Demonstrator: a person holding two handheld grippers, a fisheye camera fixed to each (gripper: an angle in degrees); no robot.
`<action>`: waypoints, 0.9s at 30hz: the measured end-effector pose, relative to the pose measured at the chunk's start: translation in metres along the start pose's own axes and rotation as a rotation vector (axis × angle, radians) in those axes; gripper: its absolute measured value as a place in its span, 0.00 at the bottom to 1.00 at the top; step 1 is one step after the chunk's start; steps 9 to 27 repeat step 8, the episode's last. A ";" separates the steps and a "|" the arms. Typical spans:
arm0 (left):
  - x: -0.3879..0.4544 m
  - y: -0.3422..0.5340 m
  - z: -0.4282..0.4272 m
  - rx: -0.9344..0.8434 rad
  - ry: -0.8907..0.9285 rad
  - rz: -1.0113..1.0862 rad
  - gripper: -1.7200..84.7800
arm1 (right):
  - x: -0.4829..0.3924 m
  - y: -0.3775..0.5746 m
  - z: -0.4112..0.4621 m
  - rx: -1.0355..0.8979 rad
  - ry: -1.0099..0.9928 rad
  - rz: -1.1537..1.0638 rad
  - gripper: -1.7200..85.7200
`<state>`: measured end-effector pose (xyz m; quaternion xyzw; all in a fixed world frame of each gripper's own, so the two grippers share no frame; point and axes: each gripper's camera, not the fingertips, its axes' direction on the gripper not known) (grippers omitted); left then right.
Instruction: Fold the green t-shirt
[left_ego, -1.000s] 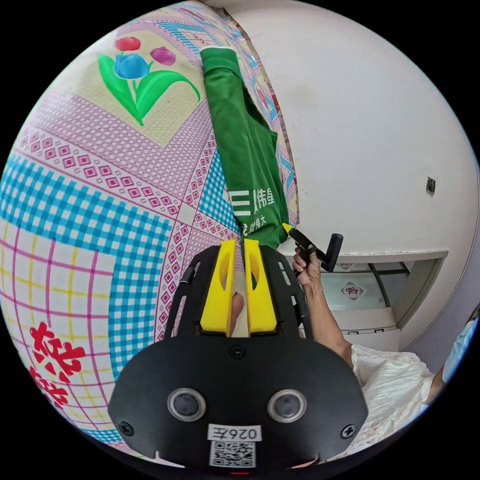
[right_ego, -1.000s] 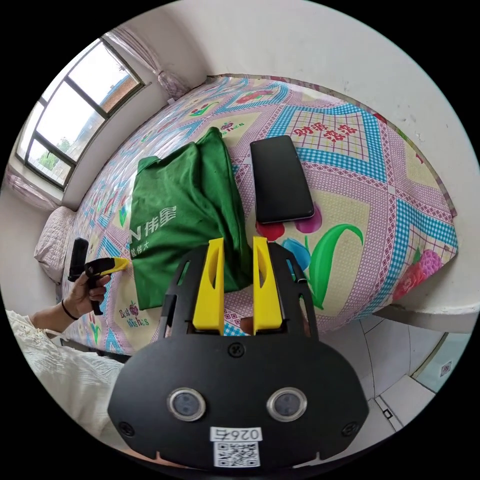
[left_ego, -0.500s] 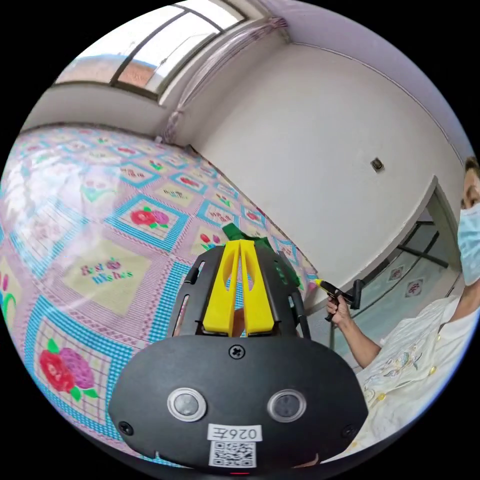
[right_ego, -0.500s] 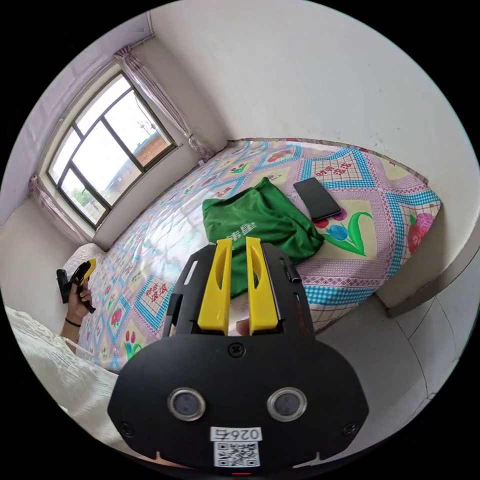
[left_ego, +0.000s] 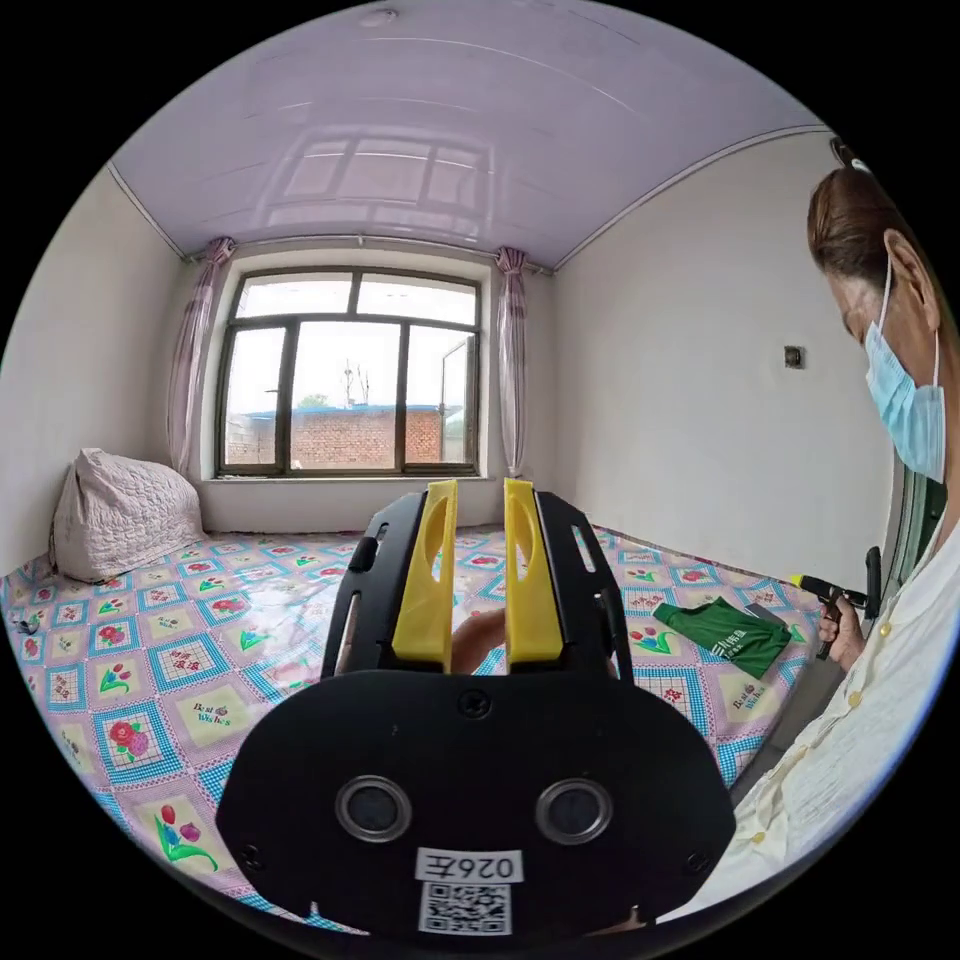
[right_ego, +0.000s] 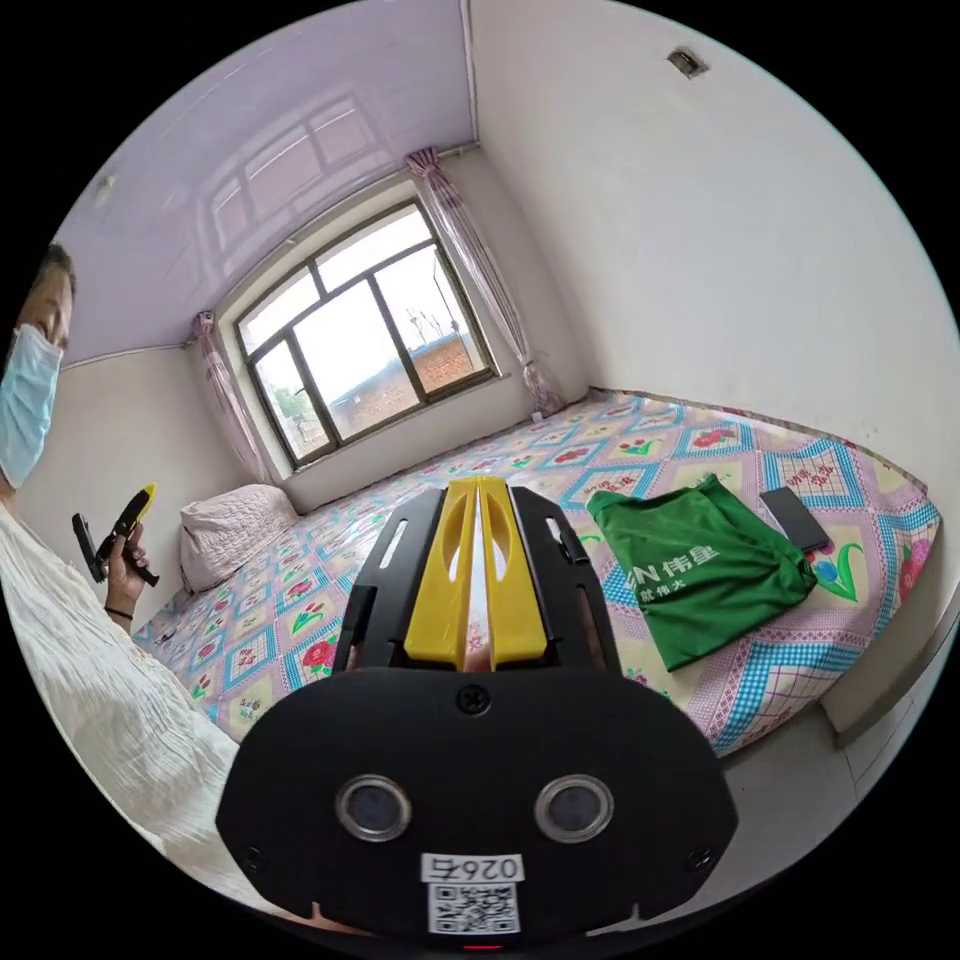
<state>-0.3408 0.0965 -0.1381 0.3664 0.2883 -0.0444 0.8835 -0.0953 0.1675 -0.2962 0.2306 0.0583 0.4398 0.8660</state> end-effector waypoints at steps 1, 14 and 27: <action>0.001 -0.002 -0.021 0.025 -0.005 0.012 0.06 | -0.022 0.004 -0.019 0.055 0.009 -0.042 0.01; 0.035 -0.015 -0.113 0.242 -0.069 0.149 0.10 | -0.134 0.046 -0.127 0.402 0.117 -0.275 0.01; 0.035 -0.015 -0.113 0.242 -0.069 0.149 0.10 | -0.134 0.046 -0.127 0.402 0.117 -0.275 0.01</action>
